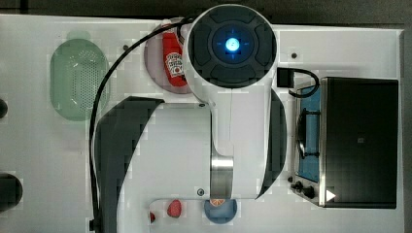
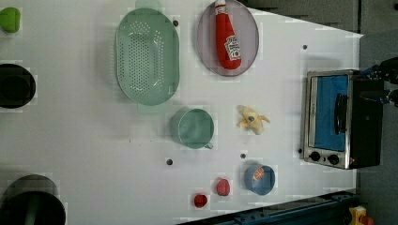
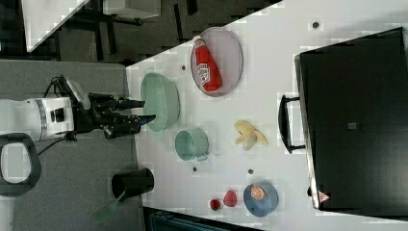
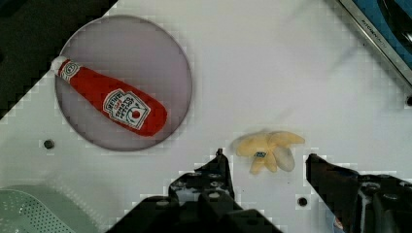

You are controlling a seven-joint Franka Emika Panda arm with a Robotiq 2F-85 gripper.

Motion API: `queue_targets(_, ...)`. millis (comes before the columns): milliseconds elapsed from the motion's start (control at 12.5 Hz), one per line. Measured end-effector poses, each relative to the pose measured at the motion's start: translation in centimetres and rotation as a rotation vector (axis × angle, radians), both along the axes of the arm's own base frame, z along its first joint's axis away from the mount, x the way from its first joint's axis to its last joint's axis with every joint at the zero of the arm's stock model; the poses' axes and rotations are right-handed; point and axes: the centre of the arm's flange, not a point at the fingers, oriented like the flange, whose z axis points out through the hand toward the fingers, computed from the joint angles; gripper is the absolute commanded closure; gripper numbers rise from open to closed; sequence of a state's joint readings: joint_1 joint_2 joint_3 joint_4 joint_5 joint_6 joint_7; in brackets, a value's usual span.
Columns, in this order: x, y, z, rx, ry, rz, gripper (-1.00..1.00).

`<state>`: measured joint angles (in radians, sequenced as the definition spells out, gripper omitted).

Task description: Pick Banana and place it in mug.

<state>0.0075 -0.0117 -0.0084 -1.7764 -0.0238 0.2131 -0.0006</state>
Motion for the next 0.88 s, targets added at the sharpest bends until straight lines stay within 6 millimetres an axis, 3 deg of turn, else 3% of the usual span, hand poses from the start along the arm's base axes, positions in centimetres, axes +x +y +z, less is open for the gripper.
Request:
queue_targets(80,-2.1,-0.2,-0.7,0.014,0.053,0.010,-0.54)
queue_targets(160,-5.5,-0.8,-1.2,0.016,0.123,0.012,-0.76)
queue_targets(240,-8.3,-1.7,-0.2,0.024,0.136,-0.008,-1.00)
queue_targets(480,-12.0,-3.5,6.2,0.038,0.007,-0.040,-1.00)
queue_targets(640,-12.6,-3.7,7.3,0.027,-0.032,-0.029,-1.00)
queue_targets(720,-11.8,-3.6,6.3,0.024,-0.064,-0.025,-1.00)
queue_targets(800,-10.7,-3.8,4.0,0.021,-0.096,-0.022,-1.00)
queue_targets(880,-9.7,-3.9,0.4,0.021,-0.070,-0.004,-1.00)
